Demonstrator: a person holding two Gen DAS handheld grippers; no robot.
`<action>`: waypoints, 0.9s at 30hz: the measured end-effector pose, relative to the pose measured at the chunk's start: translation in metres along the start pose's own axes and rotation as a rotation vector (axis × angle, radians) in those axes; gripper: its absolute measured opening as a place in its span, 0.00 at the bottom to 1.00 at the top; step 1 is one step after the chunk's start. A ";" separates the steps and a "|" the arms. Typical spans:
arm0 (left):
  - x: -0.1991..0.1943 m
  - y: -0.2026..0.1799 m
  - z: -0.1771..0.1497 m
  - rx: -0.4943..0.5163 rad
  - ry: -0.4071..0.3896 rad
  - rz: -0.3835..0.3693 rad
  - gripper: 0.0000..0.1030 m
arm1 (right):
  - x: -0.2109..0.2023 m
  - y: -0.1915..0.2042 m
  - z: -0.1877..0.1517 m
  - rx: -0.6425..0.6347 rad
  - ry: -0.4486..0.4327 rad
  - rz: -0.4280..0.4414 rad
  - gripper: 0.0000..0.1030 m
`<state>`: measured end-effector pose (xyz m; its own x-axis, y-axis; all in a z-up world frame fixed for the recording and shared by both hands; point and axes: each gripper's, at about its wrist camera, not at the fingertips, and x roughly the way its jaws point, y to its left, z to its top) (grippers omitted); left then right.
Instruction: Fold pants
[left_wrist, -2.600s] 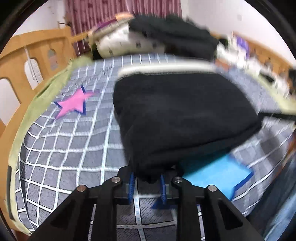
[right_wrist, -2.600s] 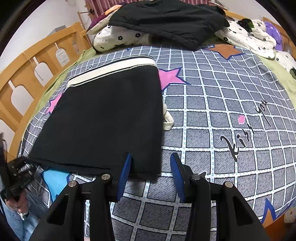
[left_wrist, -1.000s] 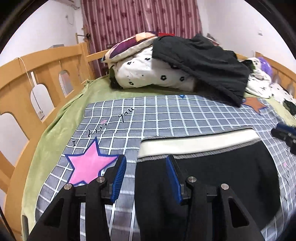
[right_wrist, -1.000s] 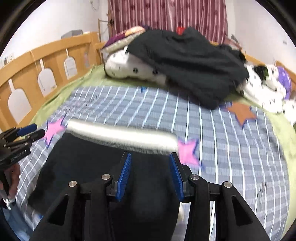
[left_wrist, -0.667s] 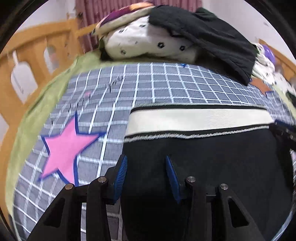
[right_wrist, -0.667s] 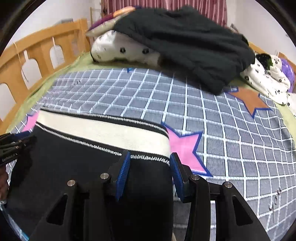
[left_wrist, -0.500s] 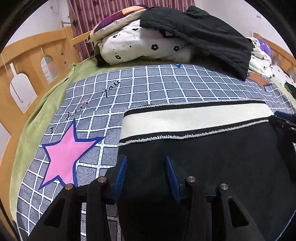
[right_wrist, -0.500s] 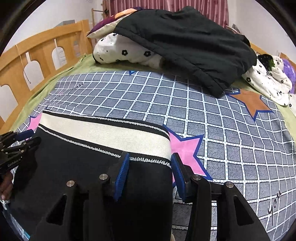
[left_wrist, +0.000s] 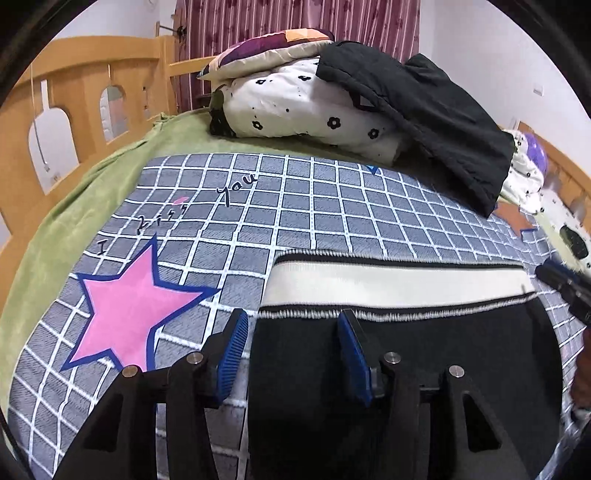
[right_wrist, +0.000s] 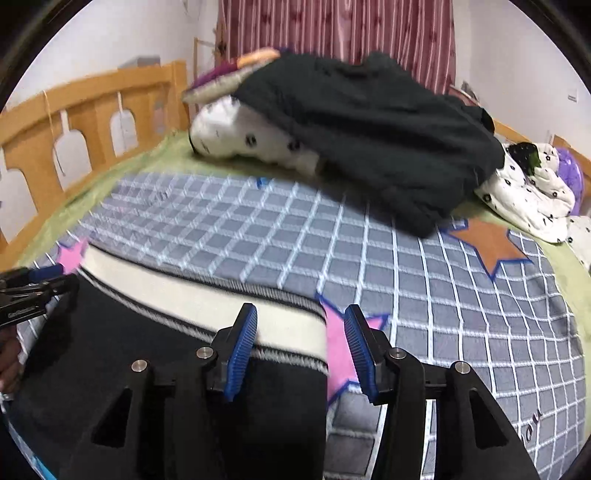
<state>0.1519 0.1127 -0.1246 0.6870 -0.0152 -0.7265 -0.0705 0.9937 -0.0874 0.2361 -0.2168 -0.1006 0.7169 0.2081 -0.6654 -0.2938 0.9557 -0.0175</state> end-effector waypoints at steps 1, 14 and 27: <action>0.008 0.001 -0.001 0.003 0.034 0.005 0.48 | 0.003 -0.001 0.000 0.015 0.009 0.022 0.48; 0.044 0.030 0.009 -0.100 0.133 -0.195 0.46 | 0.045 -0.025 -0.004 0.121 0.180 0.109 0.55; 0.040 0.015 0.019 -0.047 0.086 -0.166 0.32 | 0.065 -0.019 -0.001 0.081 0.178 0.081 0.32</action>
<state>0.1919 0.1289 -0.1420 0.6279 -0.1897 -0.7548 0.0032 0.9705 -0.2412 0.2873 -0.2213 -0.1441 0.5676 0.2516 -0.7839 -0.2890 0.9525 0.0964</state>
